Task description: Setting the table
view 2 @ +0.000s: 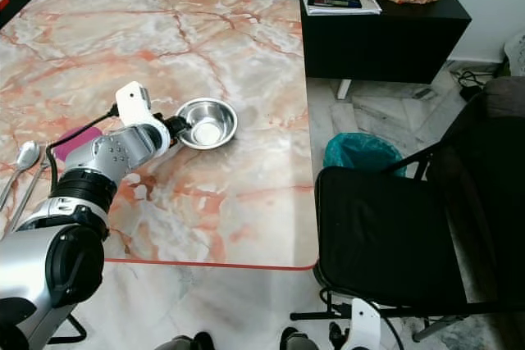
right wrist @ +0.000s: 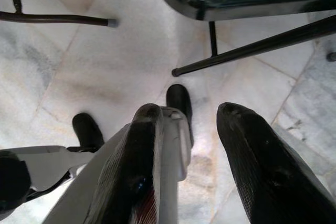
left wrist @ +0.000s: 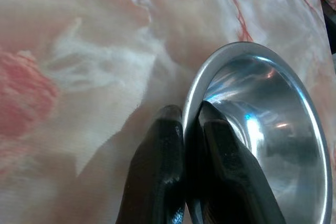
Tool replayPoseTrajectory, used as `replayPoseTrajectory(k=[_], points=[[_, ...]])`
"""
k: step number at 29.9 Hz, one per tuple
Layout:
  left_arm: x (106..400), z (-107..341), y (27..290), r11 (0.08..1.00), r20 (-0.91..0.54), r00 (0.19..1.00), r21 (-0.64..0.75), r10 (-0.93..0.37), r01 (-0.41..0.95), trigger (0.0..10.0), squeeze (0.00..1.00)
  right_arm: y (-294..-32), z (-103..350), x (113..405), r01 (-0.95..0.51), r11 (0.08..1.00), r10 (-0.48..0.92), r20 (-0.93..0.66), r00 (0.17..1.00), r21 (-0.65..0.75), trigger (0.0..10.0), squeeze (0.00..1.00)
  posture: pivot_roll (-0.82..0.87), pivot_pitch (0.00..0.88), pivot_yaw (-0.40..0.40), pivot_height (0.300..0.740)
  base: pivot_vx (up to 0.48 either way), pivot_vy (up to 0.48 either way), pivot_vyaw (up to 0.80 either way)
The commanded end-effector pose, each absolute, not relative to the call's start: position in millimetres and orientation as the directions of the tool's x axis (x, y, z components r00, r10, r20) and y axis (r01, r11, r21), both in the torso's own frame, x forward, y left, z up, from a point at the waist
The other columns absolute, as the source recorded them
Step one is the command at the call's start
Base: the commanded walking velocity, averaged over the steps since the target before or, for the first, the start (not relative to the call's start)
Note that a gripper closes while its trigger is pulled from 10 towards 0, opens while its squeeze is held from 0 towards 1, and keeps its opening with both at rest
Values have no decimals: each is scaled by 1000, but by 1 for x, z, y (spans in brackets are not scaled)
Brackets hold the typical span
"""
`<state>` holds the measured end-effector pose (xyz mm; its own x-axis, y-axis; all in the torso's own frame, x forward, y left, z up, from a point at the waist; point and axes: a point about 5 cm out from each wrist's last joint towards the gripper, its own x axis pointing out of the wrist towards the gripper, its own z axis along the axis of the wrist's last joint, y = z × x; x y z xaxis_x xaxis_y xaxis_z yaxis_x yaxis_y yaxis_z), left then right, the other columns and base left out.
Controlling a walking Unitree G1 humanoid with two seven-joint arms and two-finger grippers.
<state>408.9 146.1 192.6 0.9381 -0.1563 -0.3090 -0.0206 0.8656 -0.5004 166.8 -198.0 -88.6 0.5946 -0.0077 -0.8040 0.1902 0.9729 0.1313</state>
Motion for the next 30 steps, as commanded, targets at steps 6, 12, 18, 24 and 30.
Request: replayPoseTrajectory(k=[6, 12, 18, 24, 30], points=[[404, 215, 146, 883, -16, 991, -455, -133, 111, 8235, 0, -195, -92, 160, 206, 969, -8, -818, 575, 135, 10000, 0, -46, 165, 1, 740, 0, 0, 0], [399, 225, 149, 884, 98, 990, -448, -104, 137, 10000, 0, -196, -92, 159, 208, 969, -11, -818, 575, 133, 10000, 0, -46, 165, 1, 740, 0, 0, 0], [378, 242, 161, 906, 326, 944, -384, -48, 179, 10000, 0, -199, -93, 156, 211, 969, -18, -819, 574, 127, 10000, 0, -44, 148, -2, 740, 0, 0, 0], [364, 255, 164, 950, 426, 905, -270, -26, 155, 10000, 0, -194, -95, 152, 208, 970, -15, -818, 575, 128, 10000, 0, -39, 135, -4, 740, 0, 0, 0], [362, 256, 156, 956, 444, 895, -240, -48, 170, 10000, 0, -193, -94, 154, 205, 971, -16, -816, 578, 126, 10000, 0, -42, 130, -7, 740, 0, 47, 0]])
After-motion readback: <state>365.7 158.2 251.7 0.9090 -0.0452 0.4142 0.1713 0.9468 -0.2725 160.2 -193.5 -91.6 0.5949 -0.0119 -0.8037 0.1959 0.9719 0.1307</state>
